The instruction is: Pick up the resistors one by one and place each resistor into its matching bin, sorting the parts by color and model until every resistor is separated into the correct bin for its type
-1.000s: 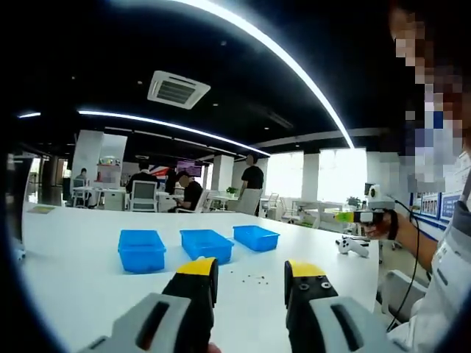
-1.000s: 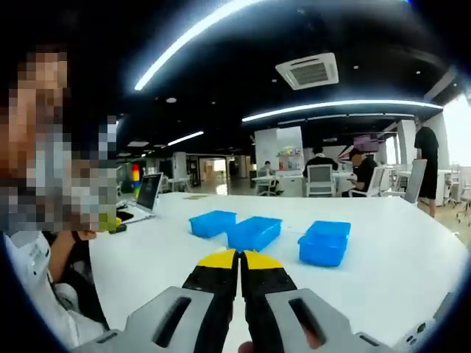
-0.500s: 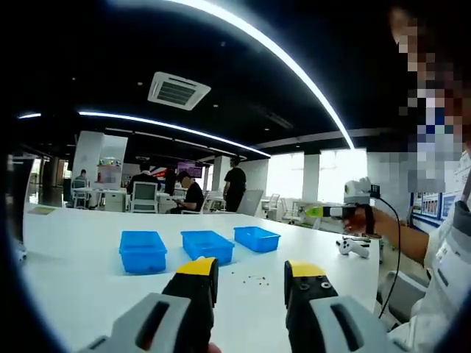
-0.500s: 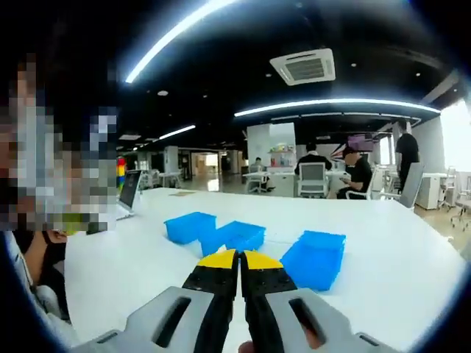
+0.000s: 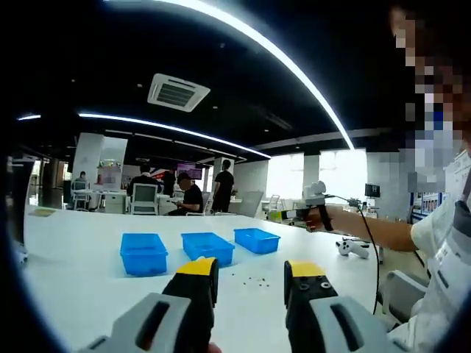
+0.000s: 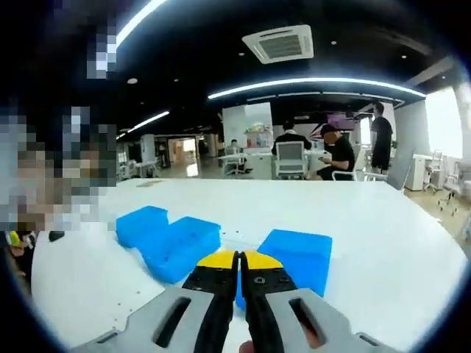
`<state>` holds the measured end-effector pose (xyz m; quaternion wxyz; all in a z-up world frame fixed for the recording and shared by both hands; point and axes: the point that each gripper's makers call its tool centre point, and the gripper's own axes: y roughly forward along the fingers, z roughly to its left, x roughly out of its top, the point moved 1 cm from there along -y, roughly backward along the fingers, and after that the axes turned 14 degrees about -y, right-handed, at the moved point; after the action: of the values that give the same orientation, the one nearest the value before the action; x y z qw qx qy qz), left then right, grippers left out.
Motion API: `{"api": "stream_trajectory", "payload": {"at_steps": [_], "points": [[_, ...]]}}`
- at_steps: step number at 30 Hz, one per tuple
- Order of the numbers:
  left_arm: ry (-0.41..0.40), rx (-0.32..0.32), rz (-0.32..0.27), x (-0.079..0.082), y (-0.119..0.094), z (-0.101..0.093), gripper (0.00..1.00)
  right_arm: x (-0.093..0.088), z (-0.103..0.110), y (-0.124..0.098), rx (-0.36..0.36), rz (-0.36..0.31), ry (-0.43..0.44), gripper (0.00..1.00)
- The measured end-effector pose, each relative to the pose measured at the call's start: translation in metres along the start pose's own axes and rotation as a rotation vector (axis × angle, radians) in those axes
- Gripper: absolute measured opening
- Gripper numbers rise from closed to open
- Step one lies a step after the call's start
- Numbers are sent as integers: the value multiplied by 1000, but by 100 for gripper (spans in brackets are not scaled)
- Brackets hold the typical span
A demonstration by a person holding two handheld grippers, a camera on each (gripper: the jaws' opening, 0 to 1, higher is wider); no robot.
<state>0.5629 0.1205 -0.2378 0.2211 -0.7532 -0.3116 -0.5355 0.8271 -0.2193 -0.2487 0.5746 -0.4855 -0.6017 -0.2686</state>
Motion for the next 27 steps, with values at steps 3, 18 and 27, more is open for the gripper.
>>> {"api": "stream_trajectory", "payload": {"at_steps": [3,18,27], "points": [[0,0,-1,0,0,0,37,-10,-7,7,-29,15,6,5],[-3,-1,-10,2,-1,0,37,-11,-45,19,-148,-1,-25,67],[-1,-3,-10,2,-1,-2,37,-6,-40,-22,-127,-48,-16,58]]}}
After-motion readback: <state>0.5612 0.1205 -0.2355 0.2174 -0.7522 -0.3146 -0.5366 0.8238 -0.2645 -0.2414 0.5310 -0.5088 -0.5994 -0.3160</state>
